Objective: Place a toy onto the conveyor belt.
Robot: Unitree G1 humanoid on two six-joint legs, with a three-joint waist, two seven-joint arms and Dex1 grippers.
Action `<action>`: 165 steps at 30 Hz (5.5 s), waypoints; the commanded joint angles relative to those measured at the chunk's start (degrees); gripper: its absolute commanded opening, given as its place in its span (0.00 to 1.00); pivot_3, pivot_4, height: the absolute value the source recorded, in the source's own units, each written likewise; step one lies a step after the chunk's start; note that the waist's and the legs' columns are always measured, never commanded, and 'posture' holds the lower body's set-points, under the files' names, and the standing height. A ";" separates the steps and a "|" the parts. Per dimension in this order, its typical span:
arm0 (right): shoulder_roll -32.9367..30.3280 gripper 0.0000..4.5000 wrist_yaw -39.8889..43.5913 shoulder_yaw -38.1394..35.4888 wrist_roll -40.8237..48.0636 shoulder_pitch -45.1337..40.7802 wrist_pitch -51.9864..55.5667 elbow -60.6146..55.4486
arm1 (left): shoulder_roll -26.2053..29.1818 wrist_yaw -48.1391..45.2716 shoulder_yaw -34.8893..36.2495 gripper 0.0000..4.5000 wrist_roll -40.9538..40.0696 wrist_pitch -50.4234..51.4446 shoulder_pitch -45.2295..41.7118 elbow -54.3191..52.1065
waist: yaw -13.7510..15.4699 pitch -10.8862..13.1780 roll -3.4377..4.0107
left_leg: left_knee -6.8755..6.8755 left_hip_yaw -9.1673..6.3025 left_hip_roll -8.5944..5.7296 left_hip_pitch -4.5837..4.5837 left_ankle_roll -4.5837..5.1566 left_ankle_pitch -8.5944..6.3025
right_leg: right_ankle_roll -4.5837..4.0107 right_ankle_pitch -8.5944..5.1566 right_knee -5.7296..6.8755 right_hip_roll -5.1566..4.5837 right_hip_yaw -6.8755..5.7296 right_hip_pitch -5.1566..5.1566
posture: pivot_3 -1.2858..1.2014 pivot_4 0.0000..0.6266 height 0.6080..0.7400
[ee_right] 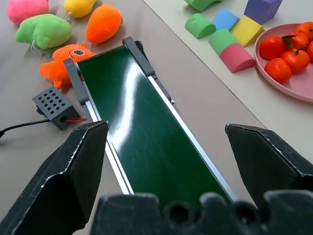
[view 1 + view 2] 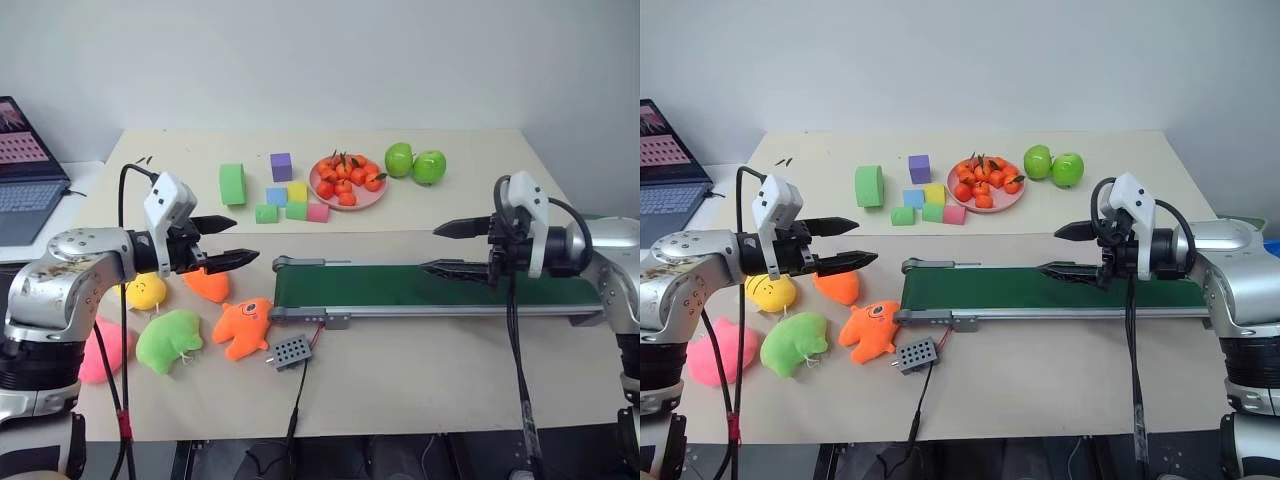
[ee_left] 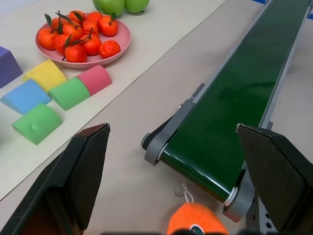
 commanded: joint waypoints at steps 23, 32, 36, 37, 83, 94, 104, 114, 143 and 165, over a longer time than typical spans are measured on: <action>5.24 1.00 4.23 4.40 -1.94 -10.47 -6.13 7.14 | 3.52 4.71 19.82 0.98 -8.88 15.36 7.10 2.81 | -2.02 0.00 0.02 | -0.05 0.11 0.03 0.06 0.00 0.00 | -0.01 0.01 0.03 0.06 0.02 -0.06 | 0.52 0.24 1.00; 9.45 1.00 11.72 7.96 -2.70 -16.52 -7.75 12.94 | -3.92 19.19 49.87 0.98 -22.00 36.96 16.07 8.88 | -1.24 0.01 0.03 | -0.17 0.07 0.12 0.24 -0.01 0.00 | -0.05 0.03 0.06 0.04 -0.01 -0.04 | 0.52 0.24 1.00; 10.94 1.00 14.45 9.63 -3.18 -18.78 -8.80 15.69 | -6.61 28.12 64.04 0.98 -24.95 41.78 15.12 12.55 | -1.26 -0.02 -0.04 | -0.15 0.02 0.13 0.24 -0.03 0.00 | -0.06 0.04 0.07 0.03 -0.05 -0.04 | 0.52 0.24 1.00; 11.27 1.00 15.16 10.10 -3.47 -19.35 -9.11 16.50 | -6.92 29.40 66.61 0.98 -25.46 42.43 15.92 12.35 | -1.45 -0.02 -0.04 | -0.15 0.02 0.10 0.24 -0.03 0.00 | -0.06 0.04 0.08 0.01 -0.04 -0.04 | 0.52 0.24 1.00; 10.53 1.00 24.46 22.66 0.15 -30.00 -22.07 29.07 | -19.62 44.82 88.36 0.98 -45.39 44.56 40.54 26.49 | -1.70 -0.11 -0.19 | -0.41 0.63 0.32 0.96 -0.16 -0.14 | -0.22 0.01 0.35 0.01 0.14 -0.04 | 0.52 0.24 1.00; 10.00 1.00 24.46 23.25 -0.32 -32.17 -21.39 29.23 | -22.28 43.28 79.76 0.98 -46.94 35.14 42.71 29.44 | -1.55 -0.11 -0.18 | -0.42 0.72 0.32 0.95 -0.14 -0.16 | -0.23 0.01 0.23 0.00 0.18 -0.05 | 0.52 0.24 1.00; 7.40 1.00 24.46 23.70 -0.14 -34.00 -19.78 28.12 | -22.99 35.48 69.45 0.98 -43.02 25.45 43.02 35.91 | -1.32 -0.16 -0.05 | -0.43 0.88 0.34 0.96 -0.09 -0.18 | -0.24 0.01 0.10 -0.01 0.21 -0.04 | 0.52 0.24 1.00; 5.16 1.00 24.46 23.84 0.03 -33.74 -19.09 27.21 | -19.10 30.85 62.09 0.98 -41.71 21.15 39.06 40.85 | -0.15 -0.21 0.09 | -0.43 0.91 0.31 0.96 -0.07 -0.19 | -0.24 0.02 0.10 -0.02 0.20 -0.05 | 0.52 0.24 1.00; 7.45 1.00 24.46 22.04 -2.47 -32.19 -18.88 26.99 | -15.96 29.21 62.17 0.21 -47.35 24.14 40.05 36.63 | -1.17 -0.20 0.05 | -0.43 0.96 0.34 0.94 -0.01 -0.23 | -0.24 0.02 0.07 -0.02 0.20 -0.09 | 0.52 0.24 1.00; 13.22 1.00 24.46 19.95 7.19 -41.65 -19.29 40.83 | -9.18 51.33 51.70 0.21 -81.31 17.63 44.75 -7.90 | -0.85 -0.15 0.02 | -0.48 1.01 0.33 0.94 0.00 -0.25 | -0.28 0.04 -0.02 0.03 0.33 -0.10 | 0.52 0.24 1.00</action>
